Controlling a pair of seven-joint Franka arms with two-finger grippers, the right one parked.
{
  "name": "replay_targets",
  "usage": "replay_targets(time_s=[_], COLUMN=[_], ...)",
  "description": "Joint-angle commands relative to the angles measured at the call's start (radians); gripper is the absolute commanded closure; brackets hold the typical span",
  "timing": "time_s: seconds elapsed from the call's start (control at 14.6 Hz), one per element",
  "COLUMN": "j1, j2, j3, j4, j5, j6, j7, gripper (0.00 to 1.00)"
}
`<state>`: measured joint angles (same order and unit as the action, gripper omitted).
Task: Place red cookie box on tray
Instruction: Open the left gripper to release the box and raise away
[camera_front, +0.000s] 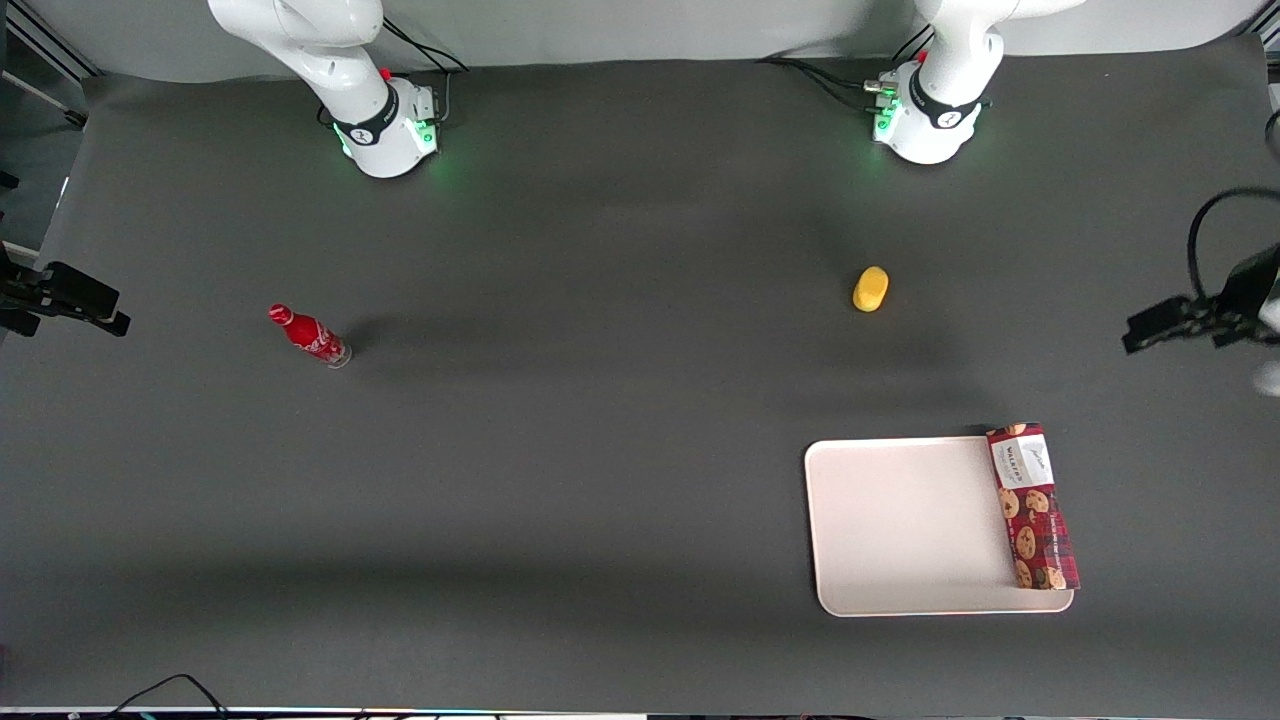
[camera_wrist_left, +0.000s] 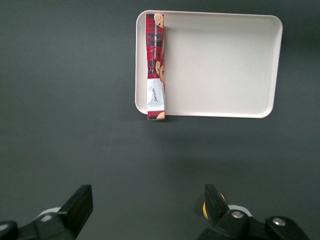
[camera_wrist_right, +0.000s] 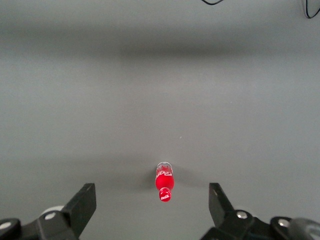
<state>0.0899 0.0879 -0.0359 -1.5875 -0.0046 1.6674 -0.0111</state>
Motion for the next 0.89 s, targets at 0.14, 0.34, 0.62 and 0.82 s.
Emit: replay_targets(time_s=[0.14,0.34,0.62,0.82], j1=[-0.013,-0.016,-0.016,-0.018], j2=[-0.109,-0.106,-0.100,-0.102], j3=[-0.027,-0.029,-0.029,-0.029], j4=[-0.031,-0.032,-0.043,-0.040], j5=[0.021,0.037,0.057,0.057], j6=[-0.040,-0.040,-0.037,-0.034], j7=[-0.007,-0.007,0.000,0.000], gripper=[0.00,0.00,0.00,0.00])
